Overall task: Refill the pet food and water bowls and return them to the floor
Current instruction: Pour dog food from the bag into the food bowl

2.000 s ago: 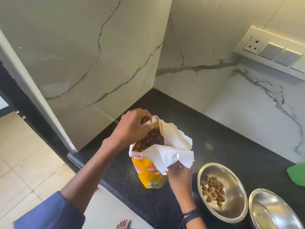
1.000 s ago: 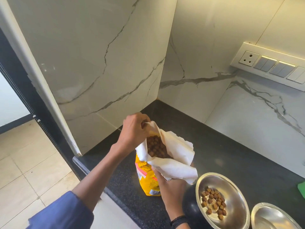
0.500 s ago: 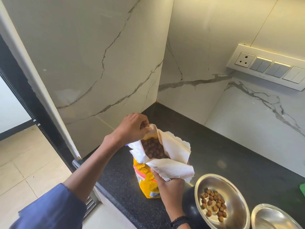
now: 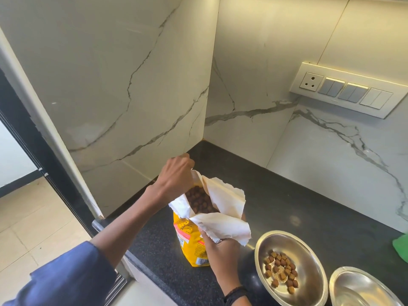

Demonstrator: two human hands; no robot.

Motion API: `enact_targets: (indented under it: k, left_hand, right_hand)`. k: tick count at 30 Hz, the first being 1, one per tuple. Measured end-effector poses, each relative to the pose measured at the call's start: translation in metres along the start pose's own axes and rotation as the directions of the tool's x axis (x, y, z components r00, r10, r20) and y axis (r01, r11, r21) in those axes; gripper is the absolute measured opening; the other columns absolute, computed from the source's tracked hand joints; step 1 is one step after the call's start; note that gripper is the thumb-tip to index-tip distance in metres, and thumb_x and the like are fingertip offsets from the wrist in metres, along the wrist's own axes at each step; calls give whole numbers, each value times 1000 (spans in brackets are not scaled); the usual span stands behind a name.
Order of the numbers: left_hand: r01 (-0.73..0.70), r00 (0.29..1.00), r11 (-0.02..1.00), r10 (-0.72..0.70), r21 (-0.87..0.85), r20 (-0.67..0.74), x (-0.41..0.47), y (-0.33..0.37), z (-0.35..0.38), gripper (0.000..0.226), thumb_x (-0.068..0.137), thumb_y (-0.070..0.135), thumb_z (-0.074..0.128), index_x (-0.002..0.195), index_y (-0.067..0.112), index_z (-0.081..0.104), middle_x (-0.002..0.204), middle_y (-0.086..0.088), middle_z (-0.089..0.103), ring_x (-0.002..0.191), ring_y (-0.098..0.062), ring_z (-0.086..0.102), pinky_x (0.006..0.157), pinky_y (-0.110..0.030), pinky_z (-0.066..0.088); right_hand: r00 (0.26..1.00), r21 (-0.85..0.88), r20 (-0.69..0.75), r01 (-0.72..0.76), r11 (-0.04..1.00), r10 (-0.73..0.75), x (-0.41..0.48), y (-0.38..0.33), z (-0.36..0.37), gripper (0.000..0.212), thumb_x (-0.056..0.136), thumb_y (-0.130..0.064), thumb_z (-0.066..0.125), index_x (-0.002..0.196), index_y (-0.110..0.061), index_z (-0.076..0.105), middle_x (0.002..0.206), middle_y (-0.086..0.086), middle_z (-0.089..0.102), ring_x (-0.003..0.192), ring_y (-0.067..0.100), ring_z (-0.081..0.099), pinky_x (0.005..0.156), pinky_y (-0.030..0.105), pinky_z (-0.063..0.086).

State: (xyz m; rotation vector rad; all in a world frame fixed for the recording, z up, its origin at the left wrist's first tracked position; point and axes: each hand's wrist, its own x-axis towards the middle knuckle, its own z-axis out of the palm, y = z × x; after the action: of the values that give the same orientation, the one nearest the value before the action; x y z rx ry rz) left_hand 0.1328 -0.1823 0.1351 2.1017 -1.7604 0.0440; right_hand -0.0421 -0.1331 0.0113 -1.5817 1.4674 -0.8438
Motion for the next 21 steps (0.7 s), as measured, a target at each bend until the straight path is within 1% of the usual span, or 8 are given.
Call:
enact_targets:
  k: [2,4,7,10,13,17,19,21]
  left_hand:
    - [-36,999,997,36,66,1,0,3,4,25,84,-9,38,80,-1,61,83,-9,50,63,-19,41,51,-24,33]
    - [-77,997,996,78,39,-22,1,1,6,27,89,-5,39,84,1,65,84,-7,51,65,-18,46,52,-25,37]
    - [-53,999,978,50,-204,-19,2,-18,5,23,98,19,49,105,12,70,96,-1,60,79,-18,56,67,-29,48]
    - [78,996,867,-91,-492,-3,-17,-36,8,38,93,45,52,115,16,65,105,1,61,89,-9,60,79,-30,52]
    - [183,958,675,-284,-715,-23,-49,-46,20,35,89,49,47,105,23,63,97,2,66,86,-10,62,76,-36,54]
    - [276,836,287,-542,-917,82,-80,-53,36,40,94,51,41,94,20,66,96,-14,69,90,-30,64,73,-40,52]
    - [311,796,67,-563,-948,222,-89,-52,41,49,94,56,35,99,19,67,102,-12,71,101,-32,64,80,-41,52]
    - [344,815,-99,-462,-934,349,-93,-45,41,63,85,68,35,105,19,69,109,-11,72,106,-31,65,92,-46,47]
  right_hand:
    - [1000,-9,0,-17,1000,17,0,1,0,39,82,-36,73,104,-3,70,98,4,73,79,6,61,90,27,54]
    - [1000,15,-12,-17,1000,17,2,2,-3,39,81,-36,74,103,-4,70,95,2,72,76,3,61,85,19,54]
    - [998,25,-7,-64,998,64,1,3,-7,42,85,-40,69,100,0,71,81,-2,69,66,-3,54,63,-2,42]
    - [998,83,-57,8,997,-3,-3,6,-3,63,80,-70,55,102,-14,71,80,-13,64,73,1,58,64,2,39]
    - [979,75,-164,138,988,-124,1,-2,-1,32,79,-61,55,92,-32,61,83,-23,62,81,-1,59,70,11,45]
    - [915,56,-173,379,924,-365,9,-34,-19,29,81,-29,56,101,-10,67,95,-4,69,91,1,63,80,14,52]
    - [894,37,-165,428,903,-416,10,-45,-35,27,82,-21,55,98,-4,68,90,-7,68,87,-5,62,79,10,50]
    - [925,8,-110,367,930,-364,10,-52,-55,17,88,-14,53,90,-6,67,64,-23,62,74,-15,59,73,3,41]
